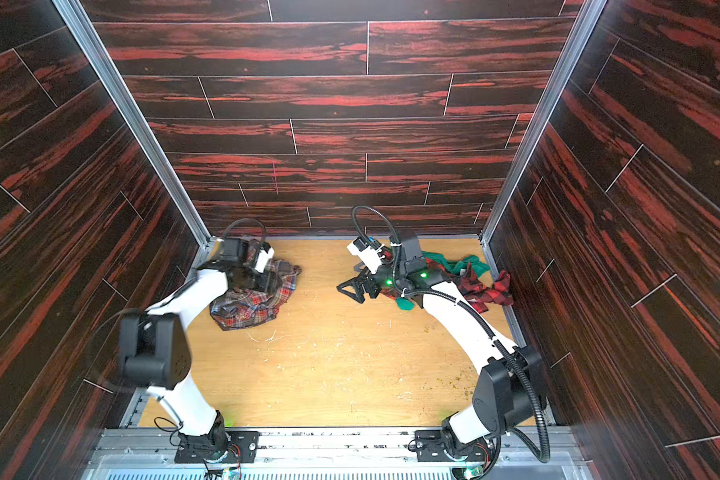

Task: Pick out a specific cloth from the pile

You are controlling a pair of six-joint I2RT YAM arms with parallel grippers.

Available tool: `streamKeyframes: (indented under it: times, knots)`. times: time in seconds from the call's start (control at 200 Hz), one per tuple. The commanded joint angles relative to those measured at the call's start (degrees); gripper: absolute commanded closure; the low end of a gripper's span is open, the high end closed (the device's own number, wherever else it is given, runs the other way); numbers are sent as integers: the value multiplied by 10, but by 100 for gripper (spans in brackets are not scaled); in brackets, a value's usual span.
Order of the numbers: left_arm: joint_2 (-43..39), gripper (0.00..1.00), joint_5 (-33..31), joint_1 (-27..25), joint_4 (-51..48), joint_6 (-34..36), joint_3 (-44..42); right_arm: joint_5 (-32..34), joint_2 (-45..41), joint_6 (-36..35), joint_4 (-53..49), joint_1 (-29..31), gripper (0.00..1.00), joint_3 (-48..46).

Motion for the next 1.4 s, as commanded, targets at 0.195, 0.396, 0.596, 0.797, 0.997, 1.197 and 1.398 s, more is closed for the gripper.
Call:
streamKeyframes:
  times: [0.195,0.396,0.596,0.797,0.997,1.197,1.398]
  knots:
    - [0,11,-212,14,-45,-167,-44,-11,1,-10,-31,-7,2,38]
    - [117,1,-131,14,-75,-277,-13,-3,-6,1,-36,-9,2,31]
    - [250,1,-147,40,-60,-325,104,7,-3,-2,-48,-13,2,34]
    - [331,1,-144,71,-157,-315,258,16,-17,17,-41,-26,2,6]
    - [205,1,-134,75,-119,-283,179,20,-51,59,7,-74,2,-39]
    - [-12,1,-100,74,129,-234,-31,115,-95,159,145,-181,1,-145]
    - [-217,1,-268,73,394,-140,-327,367,-200,138,342,-234,1,-345]
